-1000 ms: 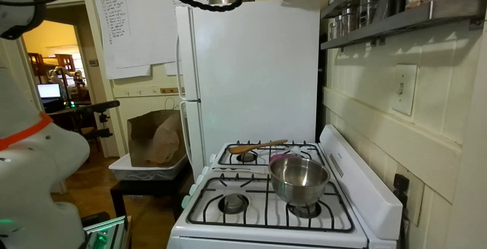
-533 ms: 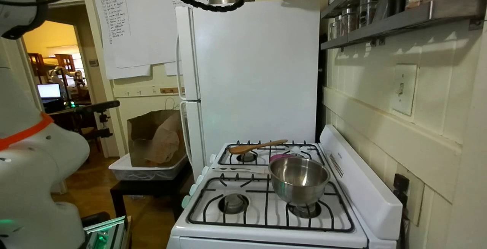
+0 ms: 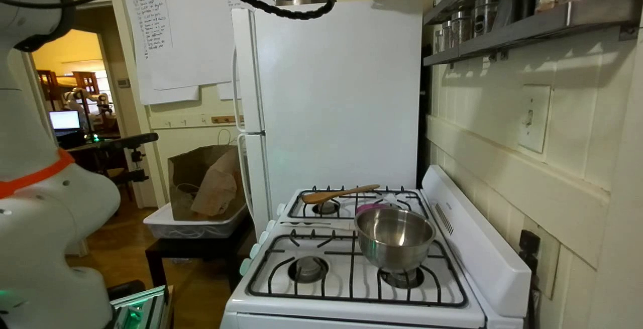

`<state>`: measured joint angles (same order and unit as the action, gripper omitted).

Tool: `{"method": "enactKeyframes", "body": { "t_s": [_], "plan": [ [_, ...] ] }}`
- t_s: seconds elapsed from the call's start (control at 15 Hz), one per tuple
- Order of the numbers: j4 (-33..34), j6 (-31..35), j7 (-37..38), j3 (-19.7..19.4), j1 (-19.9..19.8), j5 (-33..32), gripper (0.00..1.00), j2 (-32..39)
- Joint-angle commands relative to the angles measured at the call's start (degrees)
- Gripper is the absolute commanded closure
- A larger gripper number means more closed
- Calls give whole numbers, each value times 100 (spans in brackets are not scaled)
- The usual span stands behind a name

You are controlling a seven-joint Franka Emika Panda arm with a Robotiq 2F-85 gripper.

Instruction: Remove the left orange bottle from the shelf

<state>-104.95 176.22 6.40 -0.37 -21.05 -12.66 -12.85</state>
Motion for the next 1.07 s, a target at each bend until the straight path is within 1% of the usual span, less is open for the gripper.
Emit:
{"method": "enactKeyframes", "body": {
  "t_s": [0.0,0.07,0.13,0.2,0.33,0.4,0.47,0.53,0.67,0.73,0.87,0.93,1.0],
  "plan": [
    [186,369,343,141,-199,-59,3,257],
    [199,447,380,159,-218,-55,20,296],
    [213,484,408,181,-235,-63,27,331],
    [228,524,431,201,-254,-77,30,367],
    [234,558,458,226,-240,-59,47,422],
    [238,581,473,245,-248,-72,52,446],
    [249,640,494,267,-272,-101,54,482],
    [261,675,517,286,-293,-113,58,510],
    [298,802,609,353,-415,-191,56,580],
    [311,883,638,392,-487,-222,51,606],
    [336,1011,648,467,-617,-234,47,659],
    [350,1063,637,503,-668,-221,43,687],
    [364,1109,620,532,-696,-196,46,717]
  ]
}}
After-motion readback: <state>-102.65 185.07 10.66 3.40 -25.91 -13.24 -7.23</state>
